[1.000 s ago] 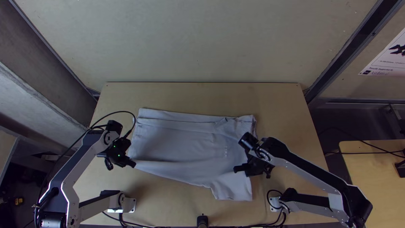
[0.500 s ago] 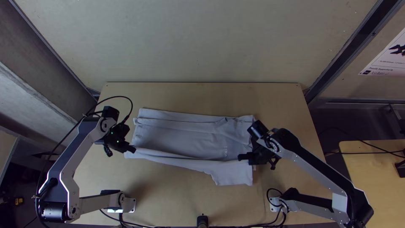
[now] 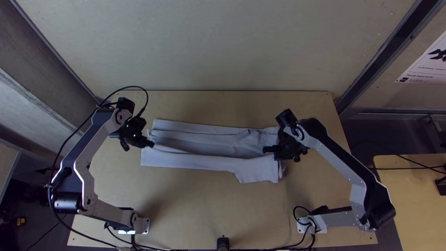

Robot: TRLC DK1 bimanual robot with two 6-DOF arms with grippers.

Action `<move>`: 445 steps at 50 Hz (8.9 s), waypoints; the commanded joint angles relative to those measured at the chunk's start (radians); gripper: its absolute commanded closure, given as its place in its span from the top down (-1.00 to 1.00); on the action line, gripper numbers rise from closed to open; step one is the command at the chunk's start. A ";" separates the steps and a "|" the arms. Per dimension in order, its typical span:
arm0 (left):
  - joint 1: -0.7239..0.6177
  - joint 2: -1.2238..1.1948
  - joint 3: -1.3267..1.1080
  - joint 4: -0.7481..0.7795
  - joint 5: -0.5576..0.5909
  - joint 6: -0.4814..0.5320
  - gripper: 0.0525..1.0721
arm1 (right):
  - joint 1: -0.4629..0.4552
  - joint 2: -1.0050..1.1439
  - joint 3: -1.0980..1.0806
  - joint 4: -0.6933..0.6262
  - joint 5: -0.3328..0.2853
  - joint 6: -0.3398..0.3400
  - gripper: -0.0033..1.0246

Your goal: Fold the t-shirt

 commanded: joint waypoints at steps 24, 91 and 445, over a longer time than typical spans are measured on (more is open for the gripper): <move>-0.043 0.291 0.354 -0.005 0.006 -0.055 -0.95 | -0.145 0.217 0.138 0.136 0.019 -0.072 -0.94; 0.320 0.237 0.130 0.134 0.563 -0.052 0.92 | -0.271 0.075 0.352 0.189 -0.045 -0.003 0.92; 0.194 -0.616 0.043 0.555 0.208 -0.409 0.92 | -0.377 -0.720 -0.010 1.001 0.196 -0.517 0.92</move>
